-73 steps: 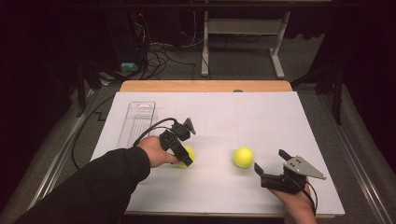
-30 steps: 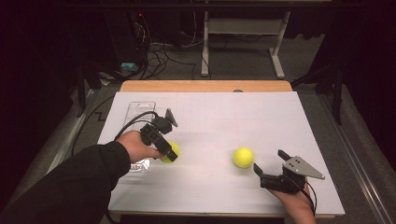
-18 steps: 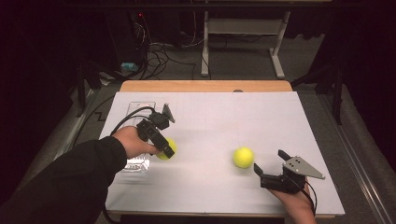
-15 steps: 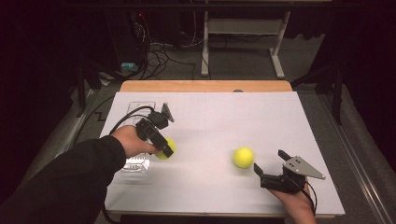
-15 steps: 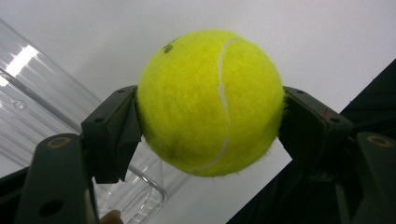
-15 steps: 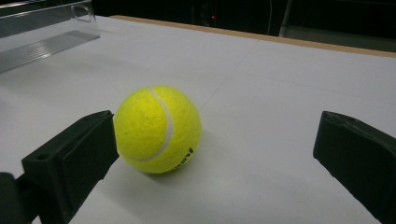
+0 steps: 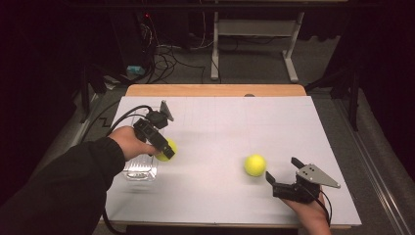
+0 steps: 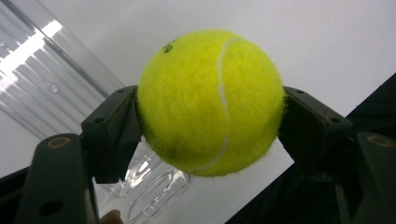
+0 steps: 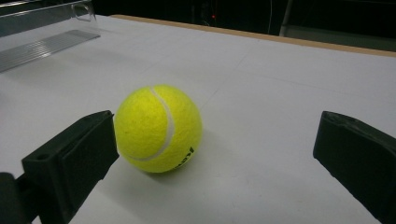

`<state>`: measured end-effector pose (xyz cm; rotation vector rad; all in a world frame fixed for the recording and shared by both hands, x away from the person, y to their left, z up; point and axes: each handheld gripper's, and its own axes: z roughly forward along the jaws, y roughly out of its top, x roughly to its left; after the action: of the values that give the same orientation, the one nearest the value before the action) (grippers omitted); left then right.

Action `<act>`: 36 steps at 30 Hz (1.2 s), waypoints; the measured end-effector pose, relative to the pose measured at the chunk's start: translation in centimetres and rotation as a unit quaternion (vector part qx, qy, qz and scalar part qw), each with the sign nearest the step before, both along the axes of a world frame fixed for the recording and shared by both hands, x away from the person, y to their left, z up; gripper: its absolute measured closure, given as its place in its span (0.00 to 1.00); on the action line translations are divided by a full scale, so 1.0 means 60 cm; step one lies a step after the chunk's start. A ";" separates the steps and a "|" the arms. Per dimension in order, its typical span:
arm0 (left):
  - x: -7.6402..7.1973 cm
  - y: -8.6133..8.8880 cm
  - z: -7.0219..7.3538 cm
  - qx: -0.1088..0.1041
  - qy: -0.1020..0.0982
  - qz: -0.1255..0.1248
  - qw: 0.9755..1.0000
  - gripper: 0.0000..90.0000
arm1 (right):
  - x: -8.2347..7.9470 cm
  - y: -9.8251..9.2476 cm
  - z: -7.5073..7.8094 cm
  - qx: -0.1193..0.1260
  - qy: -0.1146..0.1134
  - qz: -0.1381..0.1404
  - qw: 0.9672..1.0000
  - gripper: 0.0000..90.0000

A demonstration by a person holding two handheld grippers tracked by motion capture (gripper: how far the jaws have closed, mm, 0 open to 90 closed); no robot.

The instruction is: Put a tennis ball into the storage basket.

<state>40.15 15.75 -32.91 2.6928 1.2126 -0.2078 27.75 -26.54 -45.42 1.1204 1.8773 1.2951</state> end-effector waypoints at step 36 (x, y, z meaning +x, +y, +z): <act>0.009 0.087 0.010 0.021 0.002 0.046 0.999 0.30 | -0.001 0.000 0.000 -0.001 0.000 -0.002 1.000 0.00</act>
<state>40.67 20.96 -32.29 2.6650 1.3517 -0.1760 27.70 -26.55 -45.41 1.1207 1.8755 1.2908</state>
